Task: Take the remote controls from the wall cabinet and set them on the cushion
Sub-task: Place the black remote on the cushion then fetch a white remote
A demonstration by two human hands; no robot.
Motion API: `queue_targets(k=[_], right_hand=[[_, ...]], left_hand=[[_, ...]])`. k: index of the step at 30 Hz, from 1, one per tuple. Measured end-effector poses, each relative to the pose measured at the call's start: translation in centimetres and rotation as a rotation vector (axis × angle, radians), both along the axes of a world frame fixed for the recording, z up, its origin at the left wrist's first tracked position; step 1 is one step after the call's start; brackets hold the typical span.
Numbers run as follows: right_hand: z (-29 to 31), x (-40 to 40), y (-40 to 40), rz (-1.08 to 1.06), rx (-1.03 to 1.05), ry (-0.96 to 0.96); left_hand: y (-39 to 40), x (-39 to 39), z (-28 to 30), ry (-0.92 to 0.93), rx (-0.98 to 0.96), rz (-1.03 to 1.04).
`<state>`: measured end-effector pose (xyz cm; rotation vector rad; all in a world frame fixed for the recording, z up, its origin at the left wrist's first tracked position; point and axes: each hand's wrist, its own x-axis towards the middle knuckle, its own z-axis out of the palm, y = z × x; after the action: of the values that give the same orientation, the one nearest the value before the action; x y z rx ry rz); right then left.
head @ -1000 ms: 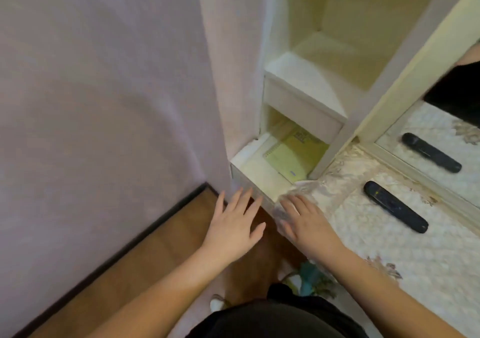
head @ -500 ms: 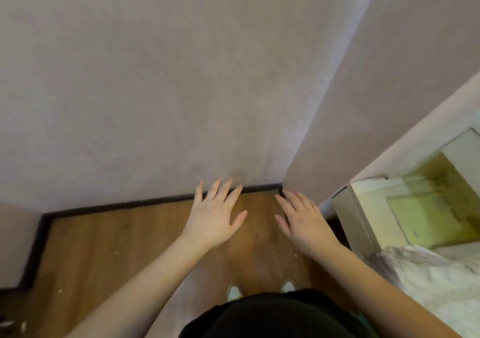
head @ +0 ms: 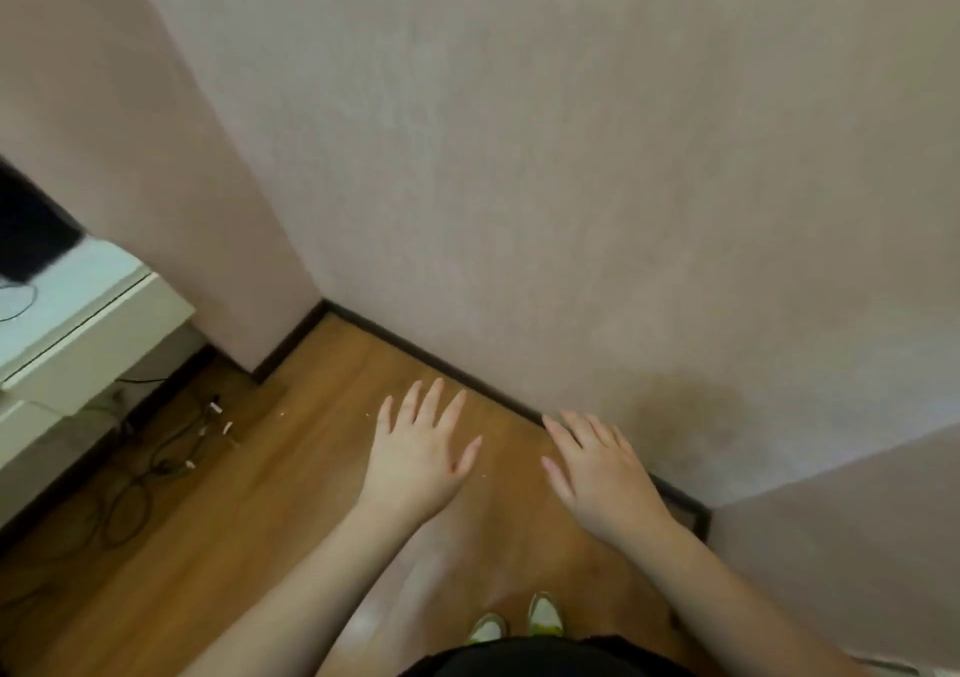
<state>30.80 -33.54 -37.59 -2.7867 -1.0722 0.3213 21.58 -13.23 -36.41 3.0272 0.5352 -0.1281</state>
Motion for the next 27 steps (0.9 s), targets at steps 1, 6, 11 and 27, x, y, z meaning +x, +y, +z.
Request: queue_targets(k=[1, 6, 11, 27], right_hand=[[0.4, 0.6, 0.8, 0.042, 0.019, 0.007], [2.2, 2.2, 6.0, 0.273, 0.083, -0.008], [4.2, 0.7, 13.0, 0.482, 0.135, -0.079], [12.3, -12.6, 35.1, 0.904, 0.188, -0.224]], left_hand=[[0.6, -0.4, 0.5, 0.004, 0.012, 0.058], [2.9, -2.9, 2.9, -0.015, 0.055, 0.362], [5.1, -7.0, 5.2, -0.02, 0.071, 0.575], [17.6, -21.2, 10.8, -0.143, 0.123, 0.81]])
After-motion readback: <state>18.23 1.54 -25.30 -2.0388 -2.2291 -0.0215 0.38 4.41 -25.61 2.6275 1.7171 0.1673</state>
